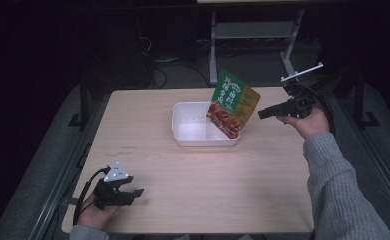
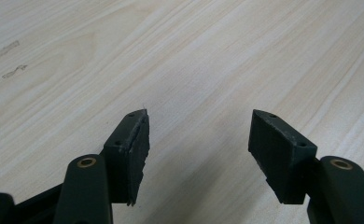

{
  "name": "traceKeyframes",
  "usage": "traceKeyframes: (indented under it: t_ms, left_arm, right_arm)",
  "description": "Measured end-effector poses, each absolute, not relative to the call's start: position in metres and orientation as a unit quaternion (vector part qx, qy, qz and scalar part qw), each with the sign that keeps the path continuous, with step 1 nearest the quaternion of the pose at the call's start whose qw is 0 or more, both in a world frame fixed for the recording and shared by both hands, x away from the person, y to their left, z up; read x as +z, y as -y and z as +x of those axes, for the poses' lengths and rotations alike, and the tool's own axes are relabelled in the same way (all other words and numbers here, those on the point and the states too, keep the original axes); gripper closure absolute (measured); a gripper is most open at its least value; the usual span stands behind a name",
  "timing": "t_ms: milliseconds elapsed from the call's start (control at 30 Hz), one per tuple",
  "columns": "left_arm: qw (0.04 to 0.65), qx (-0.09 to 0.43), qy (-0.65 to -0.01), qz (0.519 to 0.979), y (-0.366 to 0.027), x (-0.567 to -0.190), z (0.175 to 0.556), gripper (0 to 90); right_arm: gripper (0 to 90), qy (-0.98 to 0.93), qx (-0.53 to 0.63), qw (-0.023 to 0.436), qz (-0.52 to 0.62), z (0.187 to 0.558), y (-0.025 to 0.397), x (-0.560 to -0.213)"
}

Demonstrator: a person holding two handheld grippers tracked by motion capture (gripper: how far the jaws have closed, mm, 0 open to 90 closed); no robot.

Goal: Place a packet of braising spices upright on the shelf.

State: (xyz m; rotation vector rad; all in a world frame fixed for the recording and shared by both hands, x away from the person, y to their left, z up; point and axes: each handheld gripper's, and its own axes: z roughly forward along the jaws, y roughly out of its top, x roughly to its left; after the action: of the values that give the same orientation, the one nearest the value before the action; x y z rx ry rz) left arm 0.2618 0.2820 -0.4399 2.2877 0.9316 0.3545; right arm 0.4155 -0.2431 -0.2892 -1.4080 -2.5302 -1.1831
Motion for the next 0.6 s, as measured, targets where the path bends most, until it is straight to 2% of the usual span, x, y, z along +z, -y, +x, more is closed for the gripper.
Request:
traceKeyframes:
  t_ms: [600]
  left_arm:
    - [0.314, 0.134, -0.353, 0.871, -0.279, -0.441, 0.262, 35.7]
  right_arm:
    - [51.1, 0.806, -0.393, 0.014, -0.444, 0.388, 0.259, -0.32]
